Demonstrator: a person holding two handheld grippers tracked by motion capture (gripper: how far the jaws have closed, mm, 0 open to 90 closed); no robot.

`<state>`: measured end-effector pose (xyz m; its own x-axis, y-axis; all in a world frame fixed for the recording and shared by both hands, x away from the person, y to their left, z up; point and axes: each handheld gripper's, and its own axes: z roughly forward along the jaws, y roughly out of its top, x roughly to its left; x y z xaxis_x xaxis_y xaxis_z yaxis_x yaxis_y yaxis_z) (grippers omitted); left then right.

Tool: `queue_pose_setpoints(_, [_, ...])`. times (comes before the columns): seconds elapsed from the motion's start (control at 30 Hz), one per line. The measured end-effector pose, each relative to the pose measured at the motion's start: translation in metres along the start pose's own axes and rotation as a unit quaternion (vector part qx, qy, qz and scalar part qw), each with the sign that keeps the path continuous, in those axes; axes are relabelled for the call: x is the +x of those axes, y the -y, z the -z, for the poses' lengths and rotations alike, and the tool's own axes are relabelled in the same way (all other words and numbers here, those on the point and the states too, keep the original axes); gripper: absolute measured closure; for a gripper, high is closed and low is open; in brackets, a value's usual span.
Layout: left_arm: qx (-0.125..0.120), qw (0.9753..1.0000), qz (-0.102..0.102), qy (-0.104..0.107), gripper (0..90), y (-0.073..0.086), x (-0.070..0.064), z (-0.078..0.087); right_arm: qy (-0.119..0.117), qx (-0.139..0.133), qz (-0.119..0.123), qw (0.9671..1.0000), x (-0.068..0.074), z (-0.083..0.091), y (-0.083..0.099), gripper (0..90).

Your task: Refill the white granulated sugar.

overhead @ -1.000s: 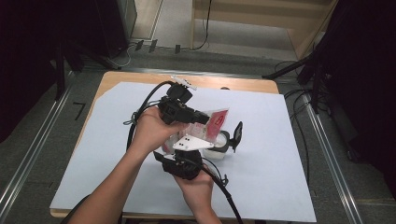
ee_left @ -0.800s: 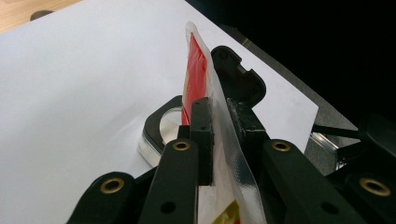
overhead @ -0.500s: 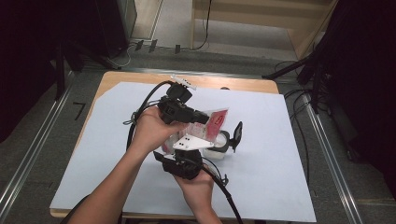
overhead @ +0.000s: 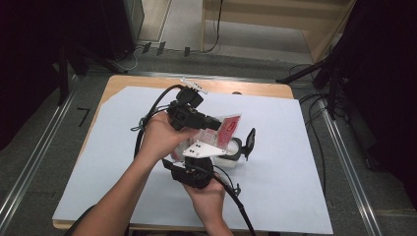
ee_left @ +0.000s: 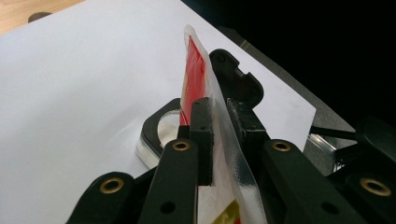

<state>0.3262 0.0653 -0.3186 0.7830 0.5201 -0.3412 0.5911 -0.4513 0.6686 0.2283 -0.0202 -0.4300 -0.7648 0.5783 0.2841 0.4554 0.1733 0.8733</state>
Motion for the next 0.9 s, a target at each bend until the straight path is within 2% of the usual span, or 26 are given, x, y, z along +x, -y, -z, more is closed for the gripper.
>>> queue_pose_setpoints(0.33, [-0.001, 1.0000, -0.007, -0.004, 82.0, -0.0015, -0.0019, 0.0017, 0.001, -0.005, -0.002, 1.0000, 0.0007, 0.0005, -0.0013, 64.2])
queue_pose_setpoints(0.43, [-0.008, 1.0000, -0.005, 0.000, 81.9, -0.0016, -0.0033, 0.0012, 0.002, -0.007, 0.000, 1.0000, 0.0003, 0.0012, -0.0016, 64.2])
queue_pose_setpoints(0.9, [0.000, 0.9999, -0.010, -0.002, 81.9, -0.0022, -0.0042, -0.0019, 0.004, -0.009, -0.007, 0.9999, -0.0004, 0.0006, 0.0003, 64.0])
